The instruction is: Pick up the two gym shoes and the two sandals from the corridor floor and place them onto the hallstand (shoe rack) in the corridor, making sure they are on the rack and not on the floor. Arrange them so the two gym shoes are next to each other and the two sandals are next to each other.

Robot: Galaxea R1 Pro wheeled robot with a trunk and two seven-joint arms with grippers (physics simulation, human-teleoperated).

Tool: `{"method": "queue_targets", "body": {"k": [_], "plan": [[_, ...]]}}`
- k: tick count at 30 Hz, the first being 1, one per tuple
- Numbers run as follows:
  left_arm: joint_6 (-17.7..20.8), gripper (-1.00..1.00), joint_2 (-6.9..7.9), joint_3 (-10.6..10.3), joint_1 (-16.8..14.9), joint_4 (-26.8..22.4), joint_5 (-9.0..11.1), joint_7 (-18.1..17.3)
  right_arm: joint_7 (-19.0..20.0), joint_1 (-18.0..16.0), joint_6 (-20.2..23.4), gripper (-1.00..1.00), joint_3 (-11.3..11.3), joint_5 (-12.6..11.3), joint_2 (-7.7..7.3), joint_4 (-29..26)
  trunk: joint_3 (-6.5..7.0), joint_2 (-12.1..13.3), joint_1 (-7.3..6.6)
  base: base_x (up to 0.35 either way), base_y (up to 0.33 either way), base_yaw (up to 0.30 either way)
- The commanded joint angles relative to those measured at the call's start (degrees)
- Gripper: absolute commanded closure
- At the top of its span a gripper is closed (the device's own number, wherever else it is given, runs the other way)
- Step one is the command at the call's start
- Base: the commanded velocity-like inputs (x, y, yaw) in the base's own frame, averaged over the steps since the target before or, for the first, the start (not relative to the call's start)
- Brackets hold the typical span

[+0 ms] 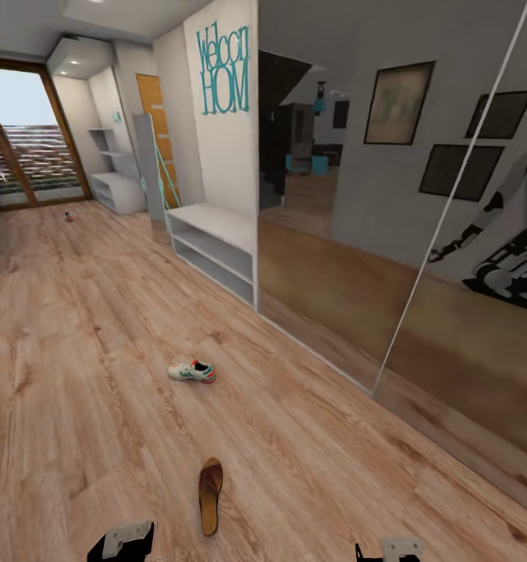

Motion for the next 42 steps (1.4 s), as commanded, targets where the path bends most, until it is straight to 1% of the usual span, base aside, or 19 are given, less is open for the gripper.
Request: {"method": "queue_targets", "body": {"k": [1,5,10,14,19,23,35,42], "plan": [[-0.2,-1.00,-0.01,0.0,0.0,0.1,0.4,-0.1,-0.6,0.0,-0.1,-1.00,0.4,0.0,-0.08,0.0,-0.08,0.0,-0.01,0.000,0.048,0.281],[-0.1,-1.00,0.00,0.0,0.0,0.1,0.4,-0.1,-0.6,0.0,-0.1,-1.00,0.4,0.0,-0.08,0.0,-0.19,0.0,-0.01,0.000,0.089,0.281],[-0.1,-1.00,0.00,0.0,0.0,0.1,0.4,-0.1,-0.6,0.0,-0.1,-1.00,0.4,0.0,-0.08,0.0,-0.33,0.0,-0.01,0.000,0.245,0.251],[-0.1,-1.00,0.00,0.0,0.0,0.1,0.4,-0.1,-0.6,0.0,-0.1,-1.00,0.4,0.0,-0.08,0.0,-0.38,0.0,-0.01,0.000,0.282,0.116],[-0.2,-1.00,0.00,0.0,0.0,0.1,0.4,-0.1,-0.5,0.0,-0.1,-1.00,0.4,0.0,-0.13,0.0,-0.41,0.0,-0.01,0.000,0.247,0.043],[-0.1,-1.00,0.00,0.0,0.0,0.1,0.4,-0.1,-0.5,0.0,-0.1,-1.00,0.4,0.1,-0.15,0.0,-0.41,0.0,-0.01,0.000,0.094,0.013],[-0.1,-1.00,0.00,0.0,0.0,0.1,0.3,-0.1,-0.5,0.0,-0.1,-1.00,0.4,0.1,-0.17,-0.1,-0.42,0.0,-0.01,0.005,0.016,0.002],[-0.1,-1.00,0.00,0.0,0.0,0.1,0.3,-0.1,-0.5,0.0,-0.1,-1.00,0.4,0.0,-0.17,-0.1,-0.42,0.0,-0.01,0.096,0.001,0.000]]}}
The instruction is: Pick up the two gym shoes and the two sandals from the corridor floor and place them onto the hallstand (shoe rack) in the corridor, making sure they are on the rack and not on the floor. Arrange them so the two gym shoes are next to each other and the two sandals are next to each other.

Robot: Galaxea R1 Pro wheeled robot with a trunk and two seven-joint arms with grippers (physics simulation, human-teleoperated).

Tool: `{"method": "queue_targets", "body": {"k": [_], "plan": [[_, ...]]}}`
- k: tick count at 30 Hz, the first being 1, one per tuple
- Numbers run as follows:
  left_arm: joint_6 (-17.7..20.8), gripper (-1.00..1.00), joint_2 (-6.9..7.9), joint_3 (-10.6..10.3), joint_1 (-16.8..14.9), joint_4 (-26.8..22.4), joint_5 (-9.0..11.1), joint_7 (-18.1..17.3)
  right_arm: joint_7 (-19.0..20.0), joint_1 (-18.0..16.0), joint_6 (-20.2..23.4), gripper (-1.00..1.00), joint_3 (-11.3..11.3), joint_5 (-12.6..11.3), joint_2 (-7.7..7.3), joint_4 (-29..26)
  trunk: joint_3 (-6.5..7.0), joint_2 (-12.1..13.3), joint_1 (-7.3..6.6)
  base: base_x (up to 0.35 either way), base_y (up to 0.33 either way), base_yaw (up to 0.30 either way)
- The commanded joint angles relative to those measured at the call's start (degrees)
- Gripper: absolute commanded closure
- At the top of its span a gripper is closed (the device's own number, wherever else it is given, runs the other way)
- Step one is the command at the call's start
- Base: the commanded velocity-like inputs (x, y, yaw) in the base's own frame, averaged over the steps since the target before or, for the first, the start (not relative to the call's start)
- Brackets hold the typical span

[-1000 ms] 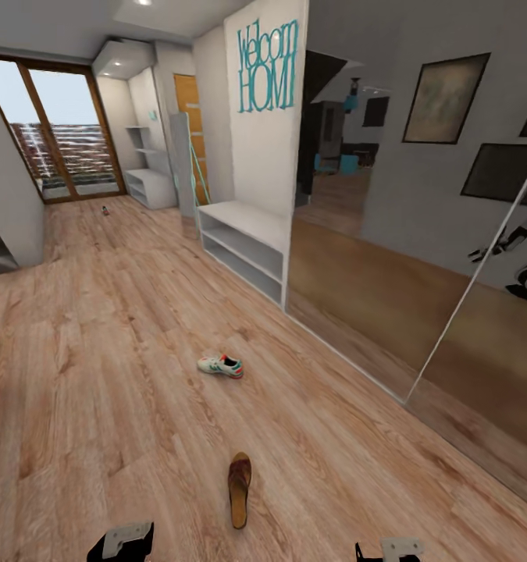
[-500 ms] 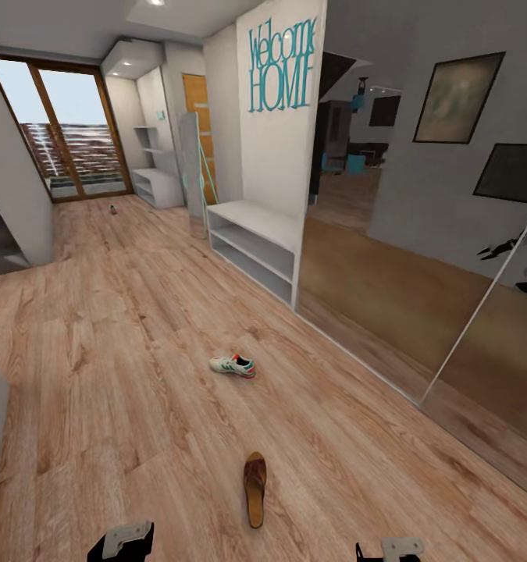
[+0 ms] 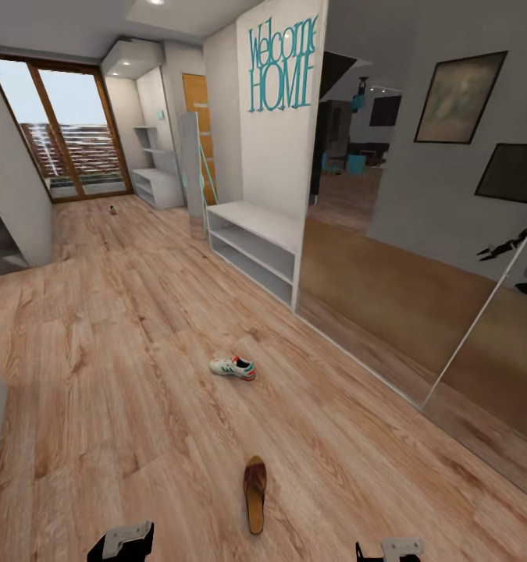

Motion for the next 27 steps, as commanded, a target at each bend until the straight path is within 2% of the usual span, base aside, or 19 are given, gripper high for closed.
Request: {"method": "queue_targets", "body": {"k": [1,8,27], "plan": [[-0.2,-1.00,0.00,0.0,0.0,0.0,0.4,-0.1,-0.6,0.0,-0.1,-1.00,0.4,0.0,-0.08,0.0,-0.05,0.0,0.01,0.156,0.016,0.000],[-0.2,-1.00,0.00,0.0,0.0,0.0,0.4,-0.1,-0.7,0.0,-0.1,-1.00,0.4,-0.1,-0.06,0.0,-0.05,0.0,0.01,0.173,0.072,0.000],[-0.2,-1.00,0.00,0.0,0.0,0.0,0.4,-0.1,-0.7,0.0,-0.1,-1.00,0.4,-0.1,-0.04,0.0,-0.05,0.0,0.01,0.017,0.008,0.000]]}}
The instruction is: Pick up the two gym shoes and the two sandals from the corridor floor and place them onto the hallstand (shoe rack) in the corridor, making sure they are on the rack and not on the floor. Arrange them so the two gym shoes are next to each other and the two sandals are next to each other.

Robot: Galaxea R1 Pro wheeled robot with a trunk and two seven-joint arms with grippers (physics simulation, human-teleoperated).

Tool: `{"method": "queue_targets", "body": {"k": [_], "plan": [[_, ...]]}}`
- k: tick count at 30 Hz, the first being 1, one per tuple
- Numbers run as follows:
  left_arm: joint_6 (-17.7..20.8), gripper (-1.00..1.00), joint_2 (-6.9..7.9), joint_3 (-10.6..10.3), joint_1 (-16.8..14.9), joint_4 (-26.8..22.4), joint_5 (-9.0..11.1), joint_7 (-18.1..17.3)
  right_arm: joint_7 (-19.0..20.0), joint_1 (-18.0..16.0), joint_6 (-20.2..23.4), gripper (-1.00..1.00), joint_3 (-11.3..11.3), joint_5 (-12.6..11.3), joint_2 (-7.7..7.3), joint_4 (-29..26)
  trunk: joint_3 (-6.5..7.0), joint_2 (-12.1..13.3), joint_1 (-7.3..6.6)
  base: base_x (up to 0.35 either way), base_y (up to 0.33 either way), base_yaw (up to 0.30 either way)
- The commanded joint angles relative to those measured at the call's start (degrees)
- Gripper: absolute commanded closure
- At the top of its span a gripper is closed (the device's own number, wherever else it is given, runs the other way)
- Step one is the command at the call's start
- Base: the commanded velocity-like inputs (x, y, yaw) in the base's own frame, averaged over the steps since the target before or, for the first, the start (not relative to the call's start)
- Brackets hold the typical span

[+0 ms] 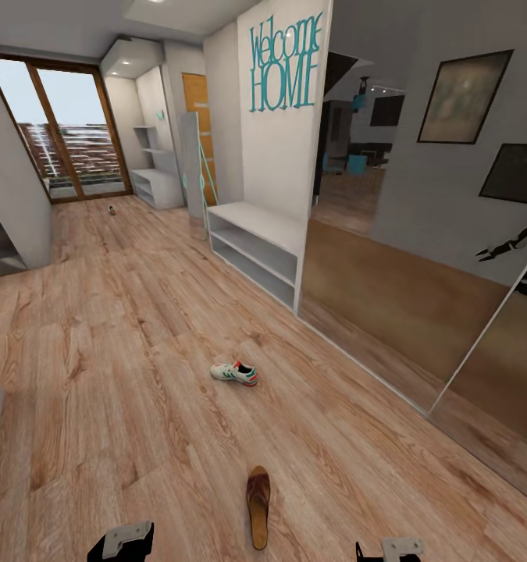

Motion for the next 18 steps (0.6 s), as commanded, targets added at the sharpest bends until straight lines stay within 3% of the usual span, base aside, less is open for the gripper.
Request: {"method": "queue_targets", "body": {"k": [1,18], "plan": [[-0.2,-1.00,0.00,0.0,0.0,0.0,0.4,-0.1,-0.6,0.0,-0.1,-1.00,0.4,0.0,-0.08,0.0,-0.05,0.0,0.00,0.063,0.044,0.000],[-0.2,-1.00,0.00,0.0,0.0,0.0,0.4,-0.1,-0.6,0.0,0.0,-1.00,0.4,0.0,-0.07,0.0,-0.05,0.0,0.00,0.014,0.010,0.000]]}}
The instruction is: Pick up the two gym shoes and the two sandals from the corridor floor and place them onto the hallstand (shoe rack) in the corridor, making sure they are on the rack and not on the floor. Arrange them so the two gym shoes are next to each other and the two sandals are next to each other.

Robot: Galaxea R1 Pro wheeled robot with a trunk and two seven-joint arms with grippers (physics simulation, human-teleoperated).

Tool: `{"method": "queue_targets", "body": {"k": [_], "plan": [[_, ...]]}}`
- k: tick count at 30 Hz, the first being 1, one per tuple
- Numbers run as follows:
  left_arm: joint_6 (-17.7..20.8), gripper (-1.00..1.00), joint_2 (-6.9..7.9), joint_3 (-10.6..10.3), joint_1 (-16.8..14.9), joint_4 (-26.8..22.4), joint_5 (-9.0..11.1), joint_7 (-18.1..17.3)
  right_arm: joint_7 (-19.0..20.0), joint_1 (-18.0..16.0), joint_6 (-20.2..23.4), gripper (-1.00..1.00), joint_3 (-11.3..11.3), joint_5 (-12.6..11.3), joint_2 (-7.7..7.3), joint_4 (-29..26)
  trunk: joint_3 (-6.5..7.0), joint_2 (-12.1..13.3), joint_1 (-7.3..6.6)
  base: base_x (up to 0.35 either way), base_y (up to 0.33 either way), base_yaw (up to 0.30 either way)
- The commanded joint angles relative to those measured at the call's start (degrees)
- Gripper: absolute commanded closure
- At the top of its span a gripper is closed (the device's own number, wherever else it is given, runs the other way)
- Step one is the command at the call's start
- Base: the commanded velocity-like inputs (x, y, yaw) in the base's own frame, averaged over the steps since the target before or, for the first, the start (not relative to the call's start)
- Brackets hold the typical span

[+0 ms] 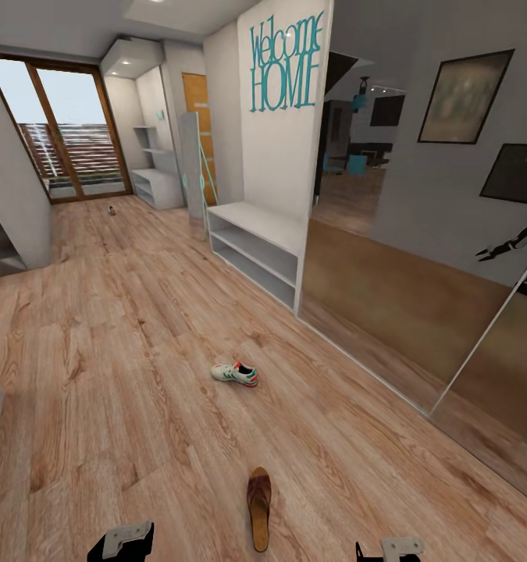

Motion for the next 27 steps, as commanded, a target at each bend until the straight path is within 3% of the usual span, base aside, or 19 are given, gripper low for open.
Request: {"method": "queue_targets", "body": {"k": [1,27], "plan": [[-0.2,-1.00,0.00,0.0,0.0,0.0,0.4,-0.1,-0.5,0.0,-0.1,-1.00,0.5,0.0,-0.07,0.0,-0.05,0.0,-0.01,0.001,0.001,0.000],[-0.2,-1.00,0.00,0.0,0.0,0.0,0.4,-0.1,-0.6,0.0,-0.1,-1.00,0.5,0.0,-0.06,-0.1,-0.05,0.0,-0.01,0.000,0.060,0.000]]}}
